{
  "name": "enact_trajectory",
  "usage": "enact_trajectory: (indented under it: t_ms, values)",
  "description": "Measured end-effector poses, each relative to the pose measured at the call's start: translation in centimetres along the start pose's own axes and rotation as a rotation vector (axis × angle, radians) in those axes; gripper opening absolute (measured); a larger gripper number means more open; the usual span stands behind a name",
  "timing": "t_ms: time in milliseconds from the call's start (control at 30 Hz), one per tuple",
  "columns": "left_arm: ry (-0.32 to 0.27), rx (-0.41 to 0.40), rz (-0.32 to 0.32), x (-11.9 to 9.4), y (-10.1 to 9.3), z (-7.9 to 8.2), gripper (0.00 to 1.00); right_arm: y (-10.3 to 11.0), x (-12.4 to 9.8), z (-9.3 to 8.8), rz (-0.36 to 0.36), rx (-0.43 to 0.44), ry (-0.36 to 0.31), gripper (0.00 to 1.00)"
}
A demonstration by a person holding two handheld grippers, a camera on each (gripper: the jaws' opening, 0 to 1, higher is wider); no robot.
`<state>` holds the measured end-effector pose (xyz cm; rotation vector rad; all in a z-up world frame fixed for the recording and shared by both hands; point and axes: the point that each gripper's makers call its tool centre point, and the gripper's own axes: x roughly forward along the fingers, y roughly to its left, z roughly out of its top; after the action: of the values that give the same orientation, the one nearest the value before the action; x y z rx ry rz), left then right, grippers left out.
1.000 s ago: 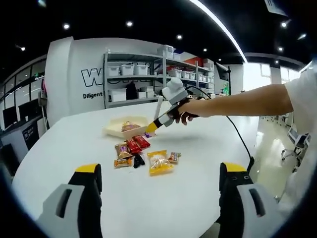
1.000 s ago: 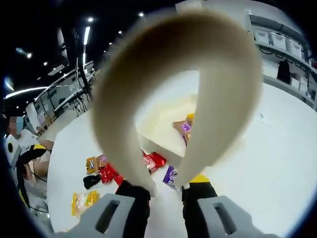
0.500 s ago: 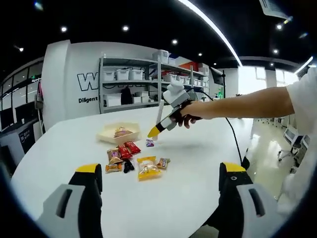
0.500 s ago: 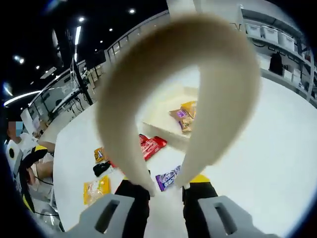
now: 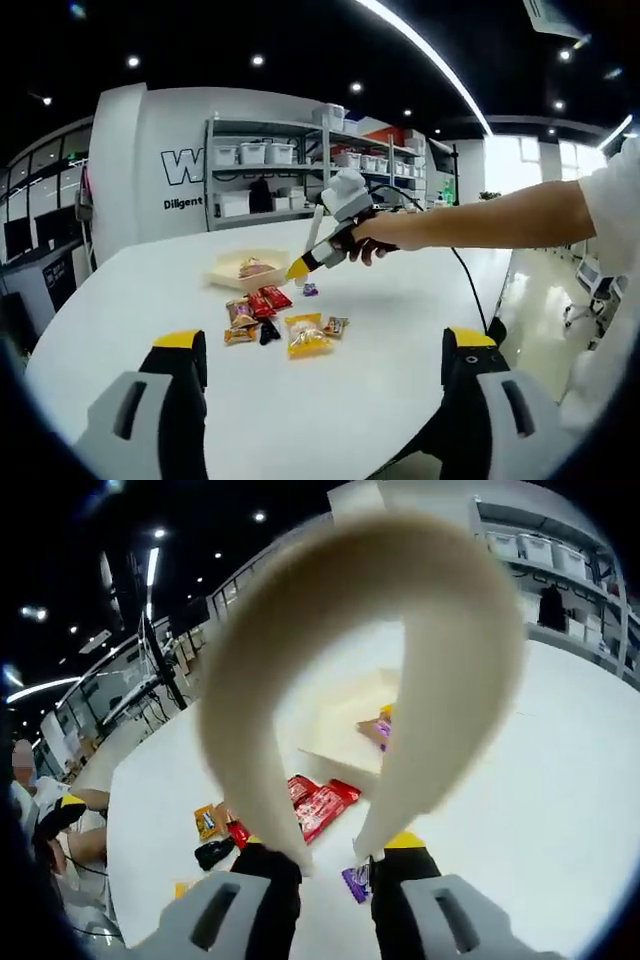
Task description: Place the target food into the container with the food tongs after gripping and lifting it, then release it inside without dropping or visibly crushing the food.
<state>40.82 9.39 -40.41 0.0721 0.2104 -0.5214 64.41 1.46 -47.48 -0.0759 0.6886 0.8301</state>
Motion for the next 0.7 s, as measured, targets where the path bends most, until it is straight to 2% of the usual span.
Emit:
enact_trajectory:
  t_ms: [100, 300, 433, 533, 600, 700]
  values:
    - [0.0, -0.007, 0.005, -0.2, 0.3, -0.1, 0.95, -0.1, 0.0, -0.5, 0.013, 0.025, 0.017, 0.2]
    - [-0.007, -0.006, -0.005, 0.0, -0.2, 0.1, 0.95, -0.2, -1.7, -1.7, 0.023, 0.015, 0.041, 0.2]
    - [-0.015, -0.006, -0.023, 0.3, -1.0, 0.3, 0.95, -1.6, -2.6, -2.8, -0.01, 0.012, 0.063, 0.21]
    - [-0.019, -0.01, -0.032, 0.5, -1.2, 0.4, 0.95, -1.9, -3.2, -2.1, -0.026, 0.013, 0.026, 0.21]
    - [-0.02, -0.007, -0.034, 0.5, -1.3, 0.5, 0.95, -1.1, -3.2, -1.5, -0.009, 0.02, -0.005, 0.21]
    - [-0.013, -0.003, -0.032, 0.4, -1.3, 0.4, 0.95, 0.5, -2.5, -1.0, 0.01, 0.03, -0.002, 0.21]
